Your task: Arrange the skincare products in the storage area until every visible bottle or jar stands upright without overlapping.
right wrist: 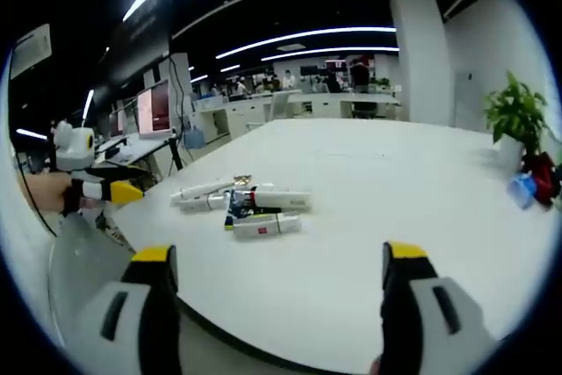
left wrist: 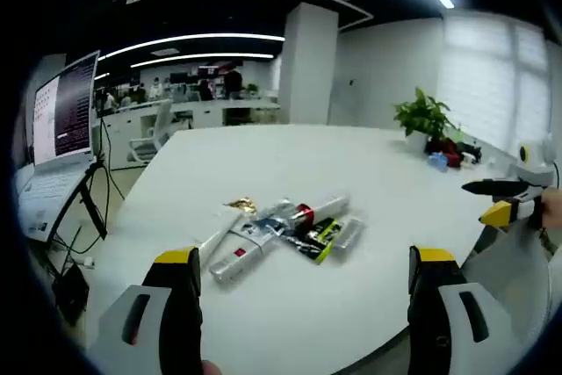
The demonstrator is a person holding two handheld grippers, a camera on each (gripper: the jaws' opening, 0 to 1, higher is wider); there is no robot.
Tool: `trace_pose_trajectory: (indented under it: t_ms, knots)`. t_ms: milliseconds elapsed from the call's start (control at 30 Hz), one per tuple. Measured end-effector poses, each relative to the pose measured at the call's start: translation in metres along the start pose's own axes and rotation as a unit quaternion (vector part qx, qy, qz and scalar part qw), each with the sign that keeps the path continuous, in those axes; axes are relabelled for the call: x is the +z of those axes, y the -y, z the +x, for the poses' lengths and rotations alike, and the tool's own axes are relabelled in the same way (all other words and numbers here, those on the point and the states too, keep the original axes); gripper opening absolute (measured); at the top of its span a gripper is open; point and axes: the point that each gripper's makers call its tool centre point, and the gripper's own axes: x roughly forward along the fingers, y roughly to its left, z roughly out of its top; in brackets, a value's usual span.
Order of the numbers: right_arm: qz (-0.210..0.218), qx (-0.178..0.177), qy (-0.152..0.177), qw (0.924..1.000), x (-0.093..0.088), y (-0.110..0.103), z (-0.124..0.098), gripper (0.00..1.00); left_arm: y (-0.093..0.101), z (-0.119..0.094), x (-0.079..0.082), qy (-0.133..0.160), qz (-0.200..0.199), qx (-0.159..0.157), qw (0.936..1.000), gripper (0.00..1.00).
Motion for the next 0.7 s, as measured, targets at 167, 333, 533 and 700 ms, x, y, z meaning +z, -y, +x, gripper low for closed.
trace_pose_trajectory:
  t_ms: [167, 333, 533, 700]
  knots:
    - [-0.002, 0.001, -0.002, 1.0000, -0.0007, -0.0008, 0.0003, 0.97, 0.0004, -0.0002, -0.0005, 0.000, 0.001, -0.001, 1.0000, 0.97]
    - [-0.003, 0.002, -0.004, 1.0000, -0.0011, -0.0012, 0.0008, 0.97, 0.0000, -0.0004, -0.0009, 0.000, 0.001, -0.001, 1.0000, 0.97]
    - [-0.003, 0.001, -0.005, 1.0000, -0.0015, -0.0013, 0.0007, 0.97, 0.0014, -0.0002, -0.0014, -0.001, 0.005, -0.005, 1.0000, 0.97]
    - [-0.003, 0.001, -0.005, 1.0000, -0.0020, -0.0014, 0.0009, 0.97, 0.0017, -0.0004, -0.0015, -0.002, 0.005, -0.005, 1.0000, 0.97]
